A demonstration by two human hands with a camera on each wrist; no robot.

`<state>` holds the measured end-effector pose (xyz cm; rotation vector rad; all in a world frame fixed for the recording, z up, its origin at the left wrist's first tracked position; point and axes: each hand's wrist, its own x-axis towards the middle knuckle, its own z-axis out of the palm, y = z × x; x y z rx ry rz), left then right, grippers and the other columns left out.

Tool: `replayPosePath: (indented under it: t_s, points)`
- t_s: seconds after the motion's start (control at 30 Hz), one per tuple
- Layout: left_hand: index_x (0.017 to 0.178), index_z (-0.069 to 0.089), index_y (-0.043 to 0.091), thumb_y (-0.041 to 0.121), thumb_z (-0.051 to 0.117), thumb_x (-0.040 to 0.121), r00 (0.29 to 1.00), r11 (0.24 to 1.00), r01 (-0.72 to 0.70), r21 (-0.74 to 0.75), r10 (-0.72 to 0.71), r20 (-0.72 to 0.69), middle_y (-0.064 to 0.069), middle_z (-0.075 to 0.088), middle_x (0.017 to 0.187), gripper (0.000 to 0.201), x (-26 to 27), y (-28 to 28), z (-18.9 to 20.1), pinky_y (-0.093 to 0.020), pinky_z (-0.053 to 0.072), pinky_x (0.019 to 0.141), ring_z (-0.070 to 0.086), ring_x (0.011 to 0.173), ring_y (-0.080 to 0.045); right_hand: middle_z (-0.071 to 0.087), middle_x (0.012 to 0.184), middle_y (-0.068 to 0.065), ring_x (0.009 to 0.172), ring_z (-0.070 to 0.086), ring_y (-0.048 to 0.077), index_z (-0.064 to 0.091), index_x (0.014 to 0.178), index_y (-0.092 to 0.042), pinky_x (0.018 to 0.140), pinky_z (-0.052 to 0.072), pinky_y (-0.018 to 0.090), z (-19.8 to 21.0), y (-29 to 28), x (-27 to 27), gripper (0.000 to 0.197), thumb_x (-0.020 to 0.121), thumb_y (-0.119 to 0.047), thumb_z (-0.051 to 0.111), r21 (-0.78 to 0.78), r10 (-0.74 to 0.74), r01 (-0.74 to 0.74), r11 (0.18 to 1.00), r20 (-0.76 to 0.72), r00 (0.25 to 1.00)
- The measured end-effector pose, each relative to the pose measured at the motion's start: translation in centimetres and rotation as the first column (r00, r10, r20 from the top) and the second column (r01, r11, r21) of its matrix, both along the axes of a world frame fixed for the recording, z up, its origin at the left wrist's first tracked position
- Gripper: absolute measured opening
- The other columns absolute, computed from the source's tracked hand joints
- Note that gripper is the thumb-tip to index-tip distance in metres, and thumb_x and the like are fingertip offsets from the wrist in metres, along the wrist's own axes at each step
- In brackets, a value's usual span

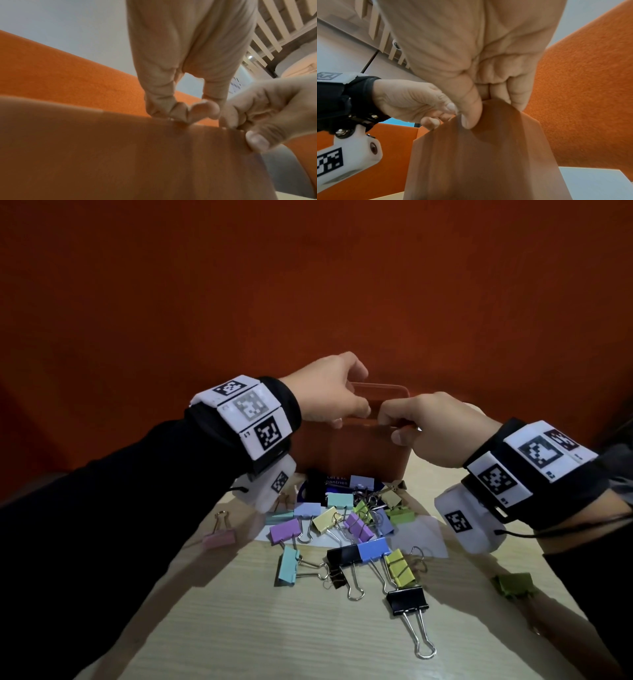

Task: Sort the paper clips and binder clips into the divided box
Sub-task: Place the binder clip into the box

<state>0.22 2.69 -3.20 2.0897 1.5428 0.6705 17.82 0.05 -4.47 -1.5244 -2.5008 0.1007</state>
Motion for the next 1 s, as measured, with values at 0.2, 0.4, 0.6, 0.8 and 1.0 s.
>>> replayPosePath:
  t_s: [0.2,0.4,0.6,0.8,1.0]
  points:
    - [0.088,0.061,0.024,0.032,0.075,0.079,0.987,0.972,0.038,0.231,0.000,-0.164,0.008,0.060,0.081,0.018,-1.2,-2.0,-0.1,-0.018,0.038,0.057,0.053,0.066,-0.005,0.060,0.093,-0.001,0.081,0.048,0.017,0.060,0.103,-0.026,0.054,0.031,0.016,0.1,0.1,0.2,0.019,0.093,-0.012,0.053,-0.036,0.025,-0.026,0.999,-0.020,0.999]
    - [0.077,0.066,0.022,0.034,0.080,0.074,0.887,0.990,0.094,-0.101,-0.129,-0.444,0.007,0.069,0.067,0.019,-4.4,-5.0,-1.5,-0.023,0.049,0.055,0.061,0.059,-0.005,0.061,0.091,0.000,0.074,0.049,0.011,0.063,0.100,-0.024,0.058,0.037,0.020,0.0,0.5,0.4,0.018,0.092,-0.010,0.055,-0.056,0.053,-0.056,0.997,-0.057,0.997]
    - [0.087,0.063,0.030,0.058,0.081,0.060,0.680,0.903,-0.190,-0.386,-0.163,-0.715,0.009,0.069,0.081,0.043,-8.1,-6.9,-2.7,-0.031,0.052,0.070,0.063,0.080,-0.011,0.059,0.083,-0.004,0.070,0.047,0.008,0.062,0.097,-0.025,0.057,0.035,0.017,-0.1,0.5,0.4,0.017,0.092,-0.011,0.055,-0.043,0.050,-0.053,0.998,-0.056,0.997]
    - [0.090,0.060,0.026,0.041,0.083,0.067,0.645,0.853,-0.234,-0.467,-0.223,-0.731,0.005,0.070,0.088,0.036,-8.9,-7.5,-4.1,-0.023,0.045,0.058,0.066,0.082,-0.013,0.058,0.083,-0.007,0.069,0.046,0.003,0.062,0.097,-0.026,0.057,0.035,0.018,-0.1,0.5,0.3,0.017,0.092,-0.011,0.055,-0.045,0.036,-0.038,0.998,-0.050,0.998]
    - [0.080,0.059,0.023,0.024,0.068,0.076,0.782,0.907,-0.125,-0.402,-0.160,-0.603,0.001,0.071,0.079,0.010,-8.7,-7.4,-4.3,-0.023,0.046,0.053,0.068,0.072,-0.017,0.059,0.085,-0.005,0.069,0.045,0.002,0.062,0.098,-0.026,0.057,0.035,0.018,-0.1,0.4,0.3,0.016,0.093,-0.012,0.055,-0.048,0.026,-0.028,0.998,-0.052,0.998]
